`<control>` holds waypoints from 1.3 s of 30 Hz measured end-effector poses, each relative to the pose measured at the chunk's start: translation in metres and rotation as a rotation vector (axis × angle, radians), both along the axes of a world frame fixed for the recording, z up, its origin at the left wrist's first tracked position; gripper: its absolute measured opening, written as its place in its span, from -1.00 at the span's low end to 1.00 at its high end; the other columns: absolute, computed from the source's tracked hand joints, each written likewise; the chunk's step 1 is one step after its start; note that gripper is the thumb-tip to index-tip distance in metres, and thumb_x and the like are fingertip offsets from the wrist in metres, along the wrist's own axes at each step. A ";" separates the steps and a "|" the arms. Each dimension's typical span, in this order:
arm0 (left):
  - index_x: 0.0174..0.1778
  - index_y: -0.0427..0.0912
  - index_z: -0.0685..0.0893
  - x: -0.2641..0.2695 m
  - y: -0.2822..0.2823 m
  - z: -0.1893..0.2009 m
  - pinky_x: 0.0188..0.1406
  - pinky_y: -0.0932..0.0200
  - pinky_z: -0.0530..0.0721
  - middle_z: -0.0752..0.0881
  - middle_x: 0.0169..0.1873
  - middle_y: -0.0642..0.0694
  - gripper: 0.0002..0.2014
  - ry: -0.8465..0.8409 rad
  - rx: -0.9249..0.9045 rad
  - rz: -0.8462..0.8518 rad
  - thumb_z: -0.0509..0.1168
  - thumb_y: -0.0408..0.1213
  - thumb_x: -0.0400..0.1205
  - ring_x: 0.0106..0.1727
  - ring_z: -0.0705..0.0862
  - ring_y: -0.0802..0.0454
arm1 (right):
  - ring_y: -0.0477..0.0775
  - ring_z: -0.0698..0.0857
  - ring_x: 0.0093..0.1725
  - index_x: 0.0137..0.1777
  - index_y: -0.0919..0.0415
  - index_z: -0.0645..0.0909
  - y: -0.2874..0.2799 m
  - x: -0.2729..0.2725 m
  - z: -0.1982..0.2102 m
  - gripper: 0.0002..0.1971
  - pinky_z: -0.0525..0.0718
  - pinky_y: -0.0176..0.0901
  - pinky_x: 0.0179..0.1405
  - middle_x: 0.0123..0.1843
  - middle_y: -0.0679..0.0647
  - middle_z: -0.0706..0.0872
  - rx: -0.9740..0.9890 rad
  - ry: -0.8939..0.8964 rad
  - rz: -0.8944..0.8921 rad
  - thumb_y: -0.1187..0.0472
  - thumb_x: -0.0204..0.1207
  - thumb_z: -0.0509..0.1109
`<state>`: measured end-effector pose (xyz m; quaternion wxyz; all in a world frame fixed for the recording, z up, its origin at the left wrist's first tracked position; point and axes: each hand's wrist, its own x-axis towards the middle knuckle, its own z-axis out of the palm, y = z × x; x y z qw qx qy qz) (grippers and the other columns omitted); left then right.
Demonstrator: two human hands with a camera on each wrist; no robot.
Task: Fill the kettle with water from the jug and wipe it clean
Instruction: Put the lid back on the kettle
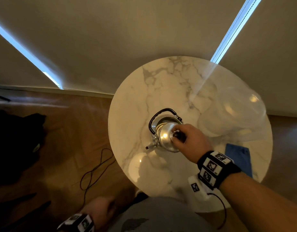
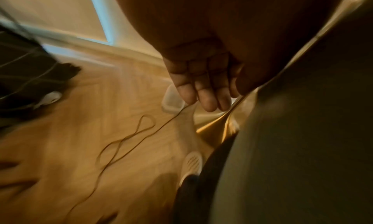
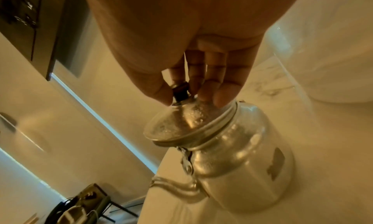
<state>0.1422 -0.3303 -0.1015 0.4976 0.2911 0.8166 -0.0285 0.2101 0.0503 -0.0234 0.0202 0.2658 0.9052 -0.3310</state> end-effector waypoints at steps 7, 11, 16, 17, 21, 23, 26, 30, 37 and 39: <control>0.49 0.18 0.56 -0.085 0.135 0.030 0.26 0.21 0.62 0.65 0.20 0.19 -0.51 0.190 0.554 0.019 0.42 0.02 0.62 0.21 0.56 0.20 | 0.09 0.68 0.03 0.29 -0.09 0.64 -0.006 -0.045 -0.008 -0.69 0.57 -0.13 -0.07 0.22 -0.02 0.67 0.109 -0.128 -0.119 0.02 0.55 0.40; 0.50 0.06 0.55 -0.103 0.197 0.038 0.36 0.08 0.59 0.59 0.41 0.06 -0.40 0.280 0.738 -0.041 0.46 0.08 0.53 0.41 0.50 0.01 | 0.16 0.71 0.11 0.32 -0.07 0.64 -0.010 -0.054 -0.013 -0.67 0.61 -0.08 -0.06 0.28 0.01 0.66 0.170 -0.197 -0.134 0.04 0.56 0.37; 0.57 0.01 0.51 -0.109 0.236 0.047 0.37 -0.02 0.64 0.54 0.52 0.10 -0.34 0.303 0.723 -0.112 0.47 0.06 0.53 0.51 0.42 -0.03 | 0.16 0.69 0.07 0.23 -0.08 0.70 -0.013 -0.056 -0.011 -0.69 0.69 0.00 -0.03 0.20 0.01 0.66 0.168 -0.255 -0.147 0.05 0.49 0.40; 0.57 0.00 0.52 -0.111 0.239 0.047 0.36 -0.03 0.64 0.54 0.53 0.09 -0.33 0.313 0.698 -0.144 0.46 0.08 0.53 0.51 0.42 -0.06 | 0.16 0.70 0.06 0.22 -0.08 0.71 -0.013 -0.057 -0.011 -0.70 0.70 0.01 -0.02 0.20 0.01 0.66 0.166 -0.259 -0.153 0.06 0.49 0.41; 0.50 -0.01 0.62 -0.115 0.248 0.043 0.30 -0.05 0.63 0.61 0.50 0.07 -0.31 0.379 0.644 -0.259 0.45 0.23 0.48 0.42 0.48 -0.12 | 0.15 0.70 0.06 0.25 -0.01 0.71 -0.011 -0.061 -0.011 -0.69 0.67 -0.03 -0.01 0.20 0.03 0.67 0.164 -0.284 -0.139 0.11 0.50 0.46; 0.43 0.01 0.68 -0.114 0.250 0.044 0.28 -0.07 0.62 0.65 0.44 0.07 -0.32 0.418 0.635 -0.279 0.43 0.30 0.45 0.37 0.51 -0.12 | 0.13 0.70 0.07 0.26 0.01 0.70 -0.009 -0.062 -0.011 -0.69 0.63 -0.08 -0.02 0.20 0.03 0.68 0.166 -0.291 -0.122 0.12 0.52 0.46; 0.35 0.03 0.73 -0.111 0.254 0.047 0.29 -0.07 0.57 0.67 0.41 0.09 -0.37 0.459 0.596 -0.312 0.38 0.33 0.45 0.37 0.50 -0.10 | 0.13 0.69 0.07 0.25 0.02 0.69 -0.007 -0.065 -0.011 -0.69 0.58 -0.13 -0.06 0.20 0.03 0.68 0.185 -0.322 -0.088 0.14 0.50 0.47; 0.28 0.01 0.76 -0.108 0.262 0.049 0.32 -0.07 0.51 0.68 0.34 0.07 -0.39 0.533 0.546 -0.379 0.33 0.35 0.47 0.36 0.51 -0.11 | 0.14 0.69 0.06 0.20 0.02 0.66 -0.006 -0.071 -0.014 -0.72 0.63 -0.08 -0.05 0.17 0.06 0.68 0.241 -0.343 -0.038 0.15 0.49 0.46; 0.26 -0.01 0.75 -0.103 0.261 0.044 0.45 -0.12 0.45 0.71 0.32 0.04 -0.37 0.564 0.526 -0.370 0.32 0.34 0.41 0.32 0.54 -0.14 | 0.16 0.70 0.06 0.18 0.04 0.67 -0.008 -0.063 -0.024 -0.79 0.66 -0.04 -0.05 0.17 0.06 0.70 0.204 -0.235 -0.100 0.15 0.57 0.37; 0.29 -0.03 0.75 -0.101 0.258 0.043 0.52 -0.18 0.41 0.71 0.35 0.02 -0.33 0.560 0.525 -0.359 0.28 0.34 0.40 0.33 0.55 -0.18 | 0.15 0.70 0.09 0.23 0.01 0.69 -0.007 -0.053 -0.023 -0.74 0.66 -0.05 -0.01 0.18 0.04 0.70 0.157 -0.177 -0.114 0.15 0.58 0.34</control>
